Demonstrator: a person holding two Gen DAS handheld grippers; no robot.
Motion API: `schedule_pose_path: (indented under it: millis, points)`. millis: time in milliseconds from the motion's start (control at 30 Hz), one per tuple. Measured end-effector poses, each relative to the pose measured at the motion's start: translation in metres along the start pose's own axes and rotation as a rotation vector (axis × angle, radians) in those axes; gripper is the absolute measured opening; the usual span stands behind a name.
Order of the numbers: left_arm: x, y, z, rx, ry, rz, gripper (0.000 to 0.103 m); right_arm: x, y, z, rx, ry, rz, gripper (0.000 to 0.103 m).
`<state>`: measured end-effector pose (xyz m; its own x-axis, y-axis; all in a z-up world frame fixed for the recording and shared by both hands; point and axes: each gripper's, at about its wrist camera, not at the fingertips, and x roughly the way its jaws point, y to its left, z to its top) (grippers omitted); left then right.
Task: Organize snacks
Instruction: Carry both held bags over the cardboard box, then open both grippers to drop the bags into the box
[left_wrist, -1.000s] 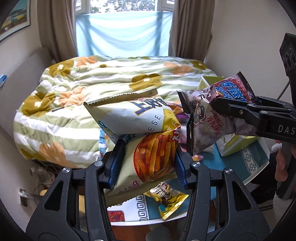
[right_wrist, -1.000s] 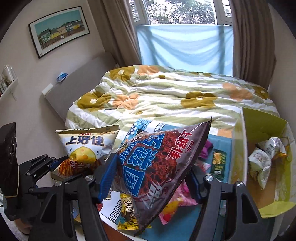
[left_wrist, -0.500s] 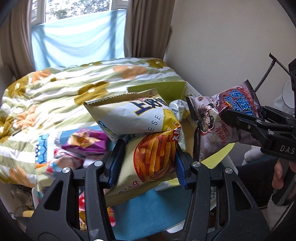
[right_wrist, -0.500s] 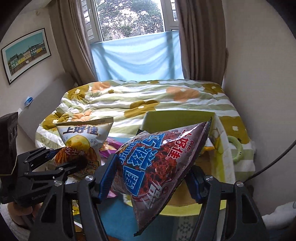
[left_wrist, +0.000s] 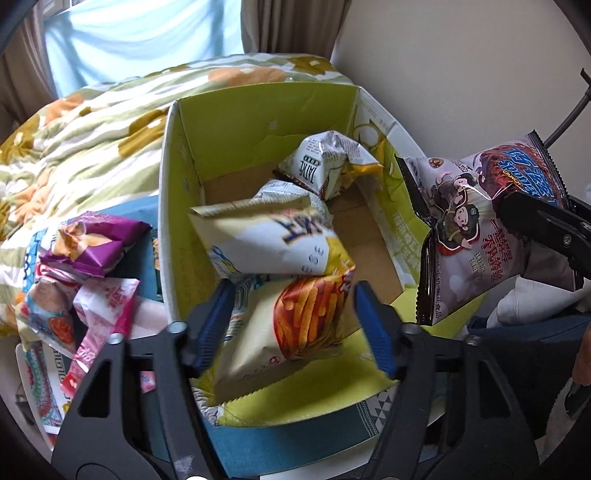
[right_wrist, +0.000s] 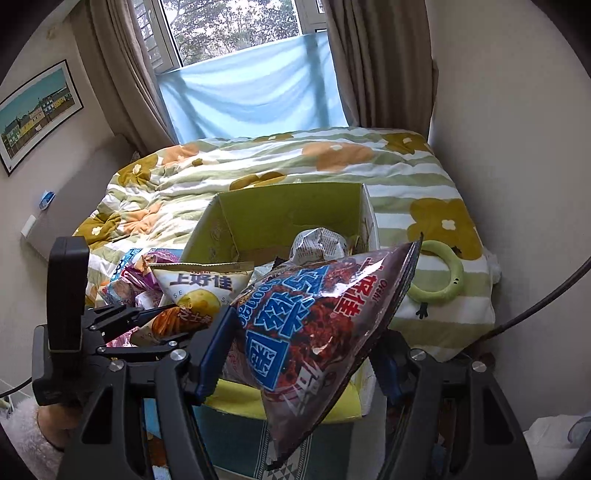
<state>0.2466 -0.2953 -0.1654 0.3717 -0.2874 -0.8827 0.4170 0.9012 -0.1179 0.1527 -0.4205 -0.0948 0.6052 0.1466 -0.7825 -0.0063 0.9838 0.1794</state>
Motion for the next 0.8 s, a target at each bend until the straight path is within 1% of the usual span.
schedule_pose_path:
  millis: [33,100,400,567,667,733,800]
  points:
    - [-0.001,-0.001,-0.001,0.0,-0.011,0.022,0.103,0.005,-0.001,0.0,0.0,0.01,0.005,0.064]
    - [-0.01,0.002,-0.006,-0.003,-0.038,0.032,0.102,0.012,-0.004,-0.001,0.001,0.029,0.012,0.064]
    - [-0.037,0.039,-0.025,-0.046,-0.033,0.024,0.102,0.03,0.003,-0.008,-0.01,0.079,-0.013,0.064]
    - [-0.053,0.055,-0.035,-0.07,-0.059,0.038,0.102,0.047,0.009,-0.006,-0.035,0.125,-0.03,0.064]
    - [-0.056,0.063,-0.038,-0.079,-0.058,0.042,0.102,0.055,0.015,-0.004,-0.043,0.158,-0.039,0.065]
    - [-0.056,0.068,-0.038,-0.088,-0.054,0.048,0.102,0.059,0.016,-0.004,-0.029,0.165,-0.034,0.065]
    - [-0.055,0.073,-0.039,-0.102,-0.048,0.038,0.102,0.063,0.018,-0.005,-0.022,0.176,-0.036,0.065]
